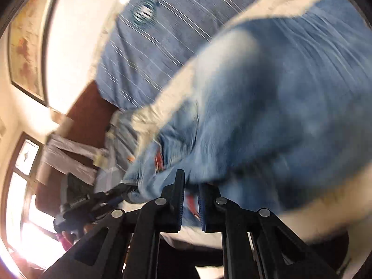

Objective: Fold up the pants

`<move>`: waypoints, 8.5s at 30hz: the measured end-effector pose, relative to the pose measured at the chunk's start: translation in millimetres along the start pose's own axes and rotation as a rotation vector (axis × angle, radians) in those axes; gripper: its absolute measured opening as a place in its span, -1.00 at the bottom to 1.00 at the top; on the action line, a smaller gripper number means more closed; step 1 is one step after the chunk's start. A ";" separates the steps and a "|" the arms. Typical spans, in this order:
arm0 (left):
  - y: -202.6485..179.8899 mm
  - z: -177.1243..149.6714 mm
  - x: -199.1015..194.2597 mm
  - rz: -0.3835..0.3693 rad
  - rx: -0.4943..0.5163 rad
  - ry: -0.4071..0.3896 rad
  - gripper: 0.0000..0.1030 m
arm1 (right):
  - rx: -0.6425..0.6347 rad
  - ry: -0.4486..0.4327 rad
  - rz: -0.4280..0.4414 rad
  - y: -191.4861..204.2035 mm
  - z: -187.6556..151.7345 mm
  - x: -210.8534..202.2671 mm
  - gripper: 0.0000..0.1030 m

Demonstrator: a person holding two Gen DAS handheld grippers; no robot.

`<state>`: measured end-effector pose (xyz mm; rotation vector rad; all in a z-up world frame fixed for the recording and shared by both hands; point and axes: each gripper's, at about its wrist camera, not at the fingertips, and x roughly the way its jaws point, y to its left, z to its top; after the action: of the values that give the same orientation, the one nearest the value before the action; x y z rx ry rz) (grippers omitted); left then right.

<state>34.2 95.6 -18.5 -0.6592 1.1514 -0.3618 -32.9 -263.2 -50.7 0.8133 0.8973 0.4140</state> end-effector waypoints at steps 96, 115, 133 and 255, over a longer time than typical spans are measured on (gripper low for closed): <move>-74.0 -11.8 35.8 0.147 0.109 0.037 -0.50 | 0.153 -0.559 -0.331 -171.0 80.7 -201.4 -0.94; -48.4 44.0 15.5 0.154 0.054 -0.034 -0.06 | 0.026 -0.555 -0.550 -168.7 125.8 -228.0 0.24; -28.3 75.8 89.0 0.161 -0.048 0.078 -0.13 | -0.076 -0.344 -0.743 -197.3 205.9 -137.7 -0.82; -267.2 25.4 160.1 0.195 0.778 0.278 0.10 | 0.419 -0.641 -0.155 -215.9 18.5 -208.6 0.18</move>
<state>135.8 -192.8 45.7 0.1900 1.2050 -0.6975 -139.4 -540.0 -100.8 1.1619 0.4371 -0.1836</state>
